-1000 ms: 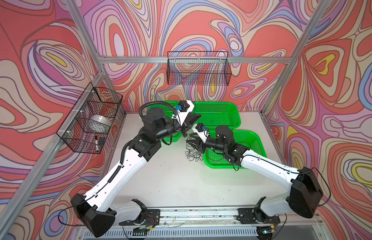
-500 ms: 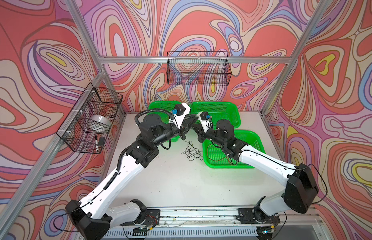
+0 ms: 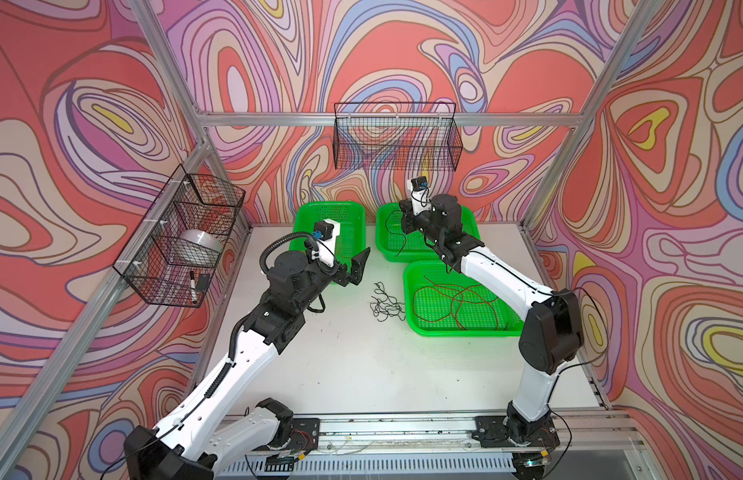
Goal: Untangle the cables
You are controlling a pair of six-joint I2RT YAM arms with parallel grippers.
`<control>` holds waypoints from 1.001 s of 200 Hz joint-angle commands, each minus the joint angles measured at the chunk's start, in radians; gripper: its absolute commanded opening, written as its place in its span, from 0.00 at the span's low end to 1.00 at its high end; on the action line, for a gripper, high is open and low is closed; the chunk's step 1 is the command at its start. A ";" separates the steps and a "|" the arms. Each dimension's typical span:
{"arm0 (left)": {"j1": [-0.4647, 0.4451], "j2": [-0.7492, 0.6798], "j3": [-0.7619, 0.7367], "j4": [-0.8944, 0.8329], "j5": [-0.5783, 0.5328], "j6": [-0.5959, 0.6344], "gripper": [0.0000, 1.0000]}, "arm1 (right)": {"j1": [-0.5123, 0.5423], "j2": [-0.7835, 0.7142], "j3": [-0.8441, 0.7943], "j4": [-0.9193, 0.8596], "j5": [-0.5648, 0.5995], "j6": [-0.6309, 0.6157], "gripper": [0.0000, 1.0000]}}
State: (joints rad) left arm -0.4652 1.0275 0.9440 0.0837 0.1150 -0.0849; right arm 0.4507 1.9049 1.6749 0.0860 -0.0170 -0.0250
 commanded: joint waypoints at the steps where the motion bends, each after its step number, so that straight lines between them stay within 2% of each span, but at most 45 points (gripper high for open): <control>1: 0.003 -0.006 -0.077 -0.058 -0.005 -0.046 0.99 | -0.033 0.078 0.079 -0.047 0.079 -0.046 0.00; 30: 0.002 0.019 -0.153 -0.071 0.057 -0.066 0.91 | -0.061 0.193 0.162 -0.063 0.150 -0.080 0.00; 61: 0.003 0.070 -0.215 -0.043 0.110 -0.089 0.85 | -0.102 0.298 0.230 -0.087 0.161 -0.071 0.00; 91: 0.002 0.148 -0.228 -0.036 0.149 -0.098 0.80 | -0.137 0.386 0.277 -0.117 0.146 -0.086 0.00; 110: 0.000 0.209 -0.219 -0.036 0.171 -0.108 0.75 | -0.151 0.435 0.324 -0.177 0.180 -0.084 0.00; 132: -0.008 0.277 -0.207 -0.046 0.174 -0.125 0.71 | -0.161 0.463 0.411 -0.318 0.225 -0.050 0.30; 137: -0.011 0.290 -0.204 -0.048 0.176 -0.127 0.69 | -0.164 0.463 0.427 -0.354 0.222 -0.036 0.36; 144: -0.015 0.309 -0.203 -0.049 0.173 -0.129 0.69 | -0.167 0.457 0.443 -0.397 0.209 -0.016 0.49; 152: -0.022 0.329 -0.203 -0.045 0.162 -0.132 0.68 | -0.171 0.447 0.455 -0.441 0.183 0.002 0.56; 168: -0.032 0.369 -0.201 -0.040 0.138 -0.137 0.65 | -0.171 0.421 0.463 -0.514 0.141 0.029 0.64; 200: -0.033 0.451 -0.190 -0.029 0.119 -0.168 0.59 | -0.172 0.346 0.430 -0.628 0.110 0.082 0.68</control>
State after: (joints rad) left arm -0.4969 1.4284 0.7254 0.0357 0.2573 -0.2119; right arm 0.2802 2.3447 2.1220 -0.3988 0.1318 -0.0093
